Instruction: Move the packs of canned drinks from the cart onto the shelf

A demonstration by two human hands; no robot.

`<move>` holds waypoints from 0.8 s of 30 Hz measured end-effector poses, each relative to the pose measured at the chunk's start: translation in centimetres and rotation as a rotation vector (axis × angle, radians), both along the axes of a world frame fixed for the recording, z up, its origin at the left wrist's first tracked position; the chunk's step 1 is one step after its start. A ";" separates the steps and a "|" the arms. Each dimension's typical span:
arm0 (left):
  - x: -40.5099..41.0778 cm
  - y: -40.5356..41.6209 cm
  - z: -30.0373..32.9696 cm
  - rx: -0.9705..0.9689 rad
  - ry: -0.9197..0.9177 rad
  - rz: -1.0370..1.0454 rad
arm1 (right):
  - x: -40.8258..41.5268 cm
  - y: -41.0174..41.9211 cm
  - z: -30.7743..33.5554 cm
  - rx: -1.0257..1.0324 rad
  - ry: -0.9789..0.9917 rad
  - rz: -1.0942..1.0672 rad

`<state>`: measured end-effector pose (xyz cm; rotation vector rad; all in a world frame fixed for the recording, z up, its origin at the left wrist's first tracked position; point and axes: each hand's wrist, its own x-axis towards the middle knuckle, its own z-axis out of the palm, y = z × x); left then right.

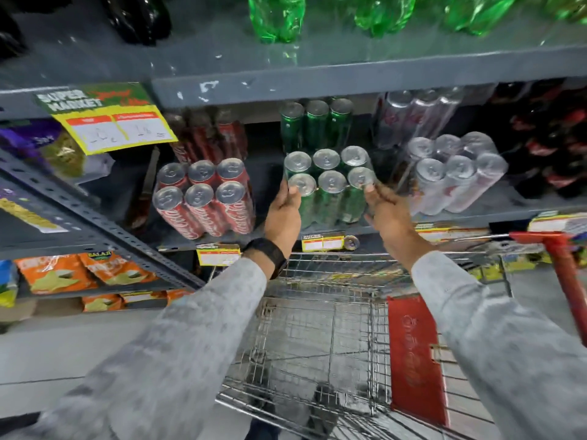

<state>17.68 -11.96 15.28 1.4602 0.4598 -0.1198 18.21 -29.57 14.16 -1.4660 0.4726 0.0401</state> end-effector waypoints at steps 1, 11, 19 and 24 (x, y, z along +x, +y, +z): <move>0.0 0.0 -0.2 -0.001 0.004 0.006 | 0.1 -0.1 0.0 0.014 -0.003 -0.006; 0.2 0.2 0.3 -0.037 0.015 0.010 | 0.2 -0.8 -0.6 -0.004 0.006 0.072; -5.8 4.2 8.7 0.653 -0.257 -0.321 | -4.7 -2.8 6.6 -0.325 -0.181 -0.056; -9.0 6.2 23.8 0.799 -0.949 -0.173 | -8.4 -3.7 20.7 -0.300 -0.701 -0.348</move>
